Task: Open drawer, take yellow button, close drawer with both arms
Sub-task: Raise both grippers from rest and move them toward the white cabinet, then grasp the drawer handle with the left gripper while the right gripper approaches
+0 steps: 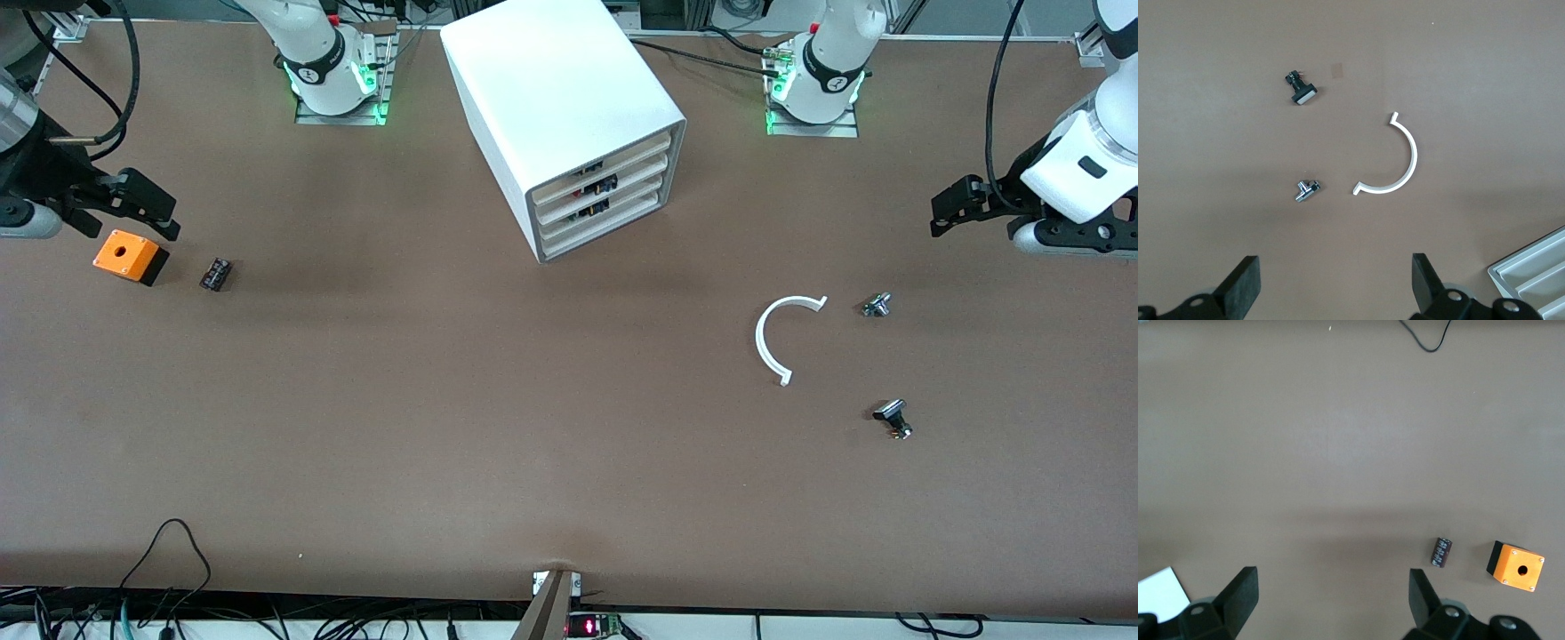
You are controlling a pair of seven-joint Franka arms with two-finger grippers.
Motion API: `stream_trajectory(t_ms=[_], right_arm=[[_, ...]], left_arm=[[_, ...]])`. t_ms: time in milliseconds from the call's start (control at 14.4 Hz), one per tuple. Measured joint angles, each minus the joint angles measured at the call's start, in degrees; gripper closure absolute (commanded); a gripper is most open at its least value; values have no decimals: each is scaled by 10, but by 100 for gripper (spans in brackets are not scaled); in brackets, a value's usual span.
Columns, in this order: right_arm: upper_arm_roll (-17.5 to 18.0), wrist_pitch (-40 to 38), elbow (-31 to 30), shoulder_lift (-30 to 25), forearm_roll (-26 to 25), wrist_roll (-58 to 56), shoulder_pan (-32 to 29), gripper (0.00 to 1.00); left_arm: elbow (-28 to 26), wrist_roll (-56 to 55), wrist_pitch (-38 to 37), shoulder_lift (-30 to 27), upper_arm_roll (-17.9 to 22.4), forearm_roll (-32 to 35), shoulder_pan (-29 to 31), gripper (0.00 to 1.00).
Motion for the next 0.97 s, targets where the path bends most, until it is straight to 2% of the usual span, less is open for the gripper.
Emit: stream_trajectory(t_ms=[277, 485, 693, 970], right_arm=[[0, -2, -1, 40, 0, -14, 0, 0], [1, 0, -1, 88, 0, -15, 0, 0], [3, 24, 0, 125, 2, -15, 4, 0], [4, 48, 1, 155, 10, 54, 22, 0]], left_arm=[[0, 1, -50, 0, 0, -37, 0, 0], [0, 20, -118, 5, -3, -107, -6, 0], [-2, 103, -190, 28, -7, -196, -9, 0], [-36, 186, -194, 79, -17, -287, -9, 0]])
